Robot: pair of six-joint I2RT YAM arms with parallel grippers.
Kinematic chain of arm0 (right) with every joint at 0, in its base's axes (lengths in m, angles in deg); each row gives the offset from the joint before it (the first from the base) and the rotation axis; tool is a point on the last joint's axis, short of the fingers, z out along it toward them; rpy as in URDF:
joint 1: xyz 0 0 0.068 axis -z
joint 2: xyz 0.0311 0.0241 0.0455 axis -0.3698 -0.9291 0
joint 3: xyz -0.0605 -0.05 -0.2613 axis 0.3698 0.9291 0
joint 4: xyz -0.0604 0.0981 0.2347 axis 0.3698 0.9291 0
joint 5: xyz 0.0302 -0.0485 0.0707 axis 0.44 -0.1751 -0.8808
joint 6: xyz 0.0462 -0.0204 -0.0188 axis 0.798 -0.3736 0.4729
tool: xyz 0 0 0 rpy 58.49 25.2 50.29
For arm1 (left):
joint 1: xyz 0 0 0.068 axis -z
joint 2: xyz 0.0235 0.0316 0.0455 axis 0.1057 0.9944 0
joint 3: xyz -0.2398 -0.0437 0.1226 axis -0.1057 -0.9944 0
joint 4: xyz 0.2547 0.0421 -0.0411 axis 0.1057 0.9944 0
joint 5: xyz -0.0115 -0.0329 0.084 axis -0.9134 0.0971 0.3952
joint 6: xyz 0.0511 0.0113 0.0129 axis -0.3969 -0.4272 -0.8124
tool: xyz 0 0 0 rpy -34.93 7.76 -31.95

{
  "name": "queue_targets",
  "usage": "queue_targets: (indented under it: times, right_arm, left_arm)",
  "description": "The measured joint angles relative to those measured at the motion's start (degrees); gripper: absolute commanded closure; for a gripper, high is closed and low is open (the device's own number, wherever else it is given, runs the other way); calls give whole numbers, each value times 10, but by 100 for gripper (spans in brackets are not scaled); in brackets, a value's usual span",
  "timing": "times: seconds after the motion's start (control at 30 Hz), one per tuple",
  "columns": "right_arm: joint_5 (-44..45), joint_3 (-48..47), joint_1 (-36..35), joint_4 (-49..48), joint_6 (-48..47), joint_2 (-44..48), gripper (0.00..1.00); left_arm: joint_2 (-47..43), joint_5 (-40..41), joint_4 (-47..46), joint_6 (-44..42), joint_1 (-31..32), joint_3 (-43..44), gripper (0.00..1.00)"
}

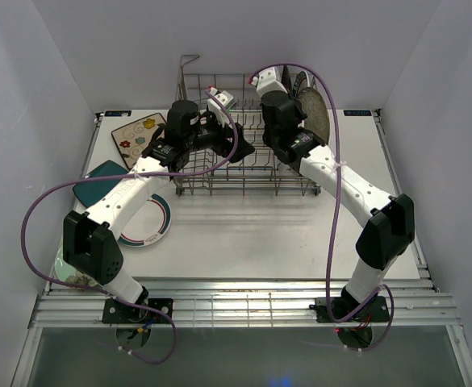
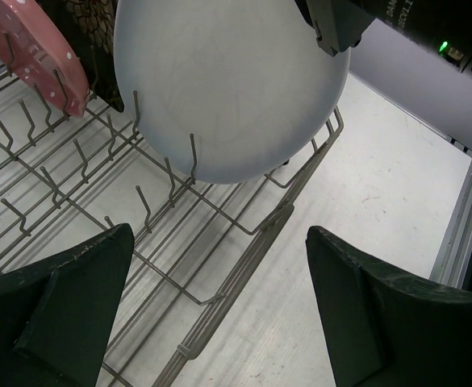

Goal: Load the plates into the dish rack
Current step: Insert the plate into the dish rack.

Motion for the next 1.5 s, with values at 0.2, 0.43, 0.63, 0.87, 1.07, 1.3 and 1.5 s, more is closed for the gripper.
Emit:
queue_targets:
  times: [0.2, 0.43, 0.63, 0.87, 1.07, 1.3, 1.5]
  right_arm:
    - [1, 0, 10, 6, 24, 0, 91]
    - [-4, 23, 21, 4, 49, 16, 85]
    - [-14, 43, 28, 5, 67, 36, 84]
    - [-16, 54, 31, 3, 82, 43, 80]
    - [-16, 63, 41, 1, 93, 48, 79]
    - [-18, 63, 48, -2, 104, 49, 78]
    - [-20, 63, 49, -7, 105, 49, 78]
  left_arm:
    - [0, 0, 2, 0, 0, 0, 2]
    - [0, 0, 5, -1, 0, 0, 2]
    - [-7, -2, 10, -3, 0, -13, 2]
    - [-11, -3, 12, -5, 0, -19, 2]
    - [-14, -5, 12, -5, 0, -25, 2]
    - [-15, -5, 12, -9, 0, -27, 2]
    - [-15, -5, 12, -10, 0, -28, 2]
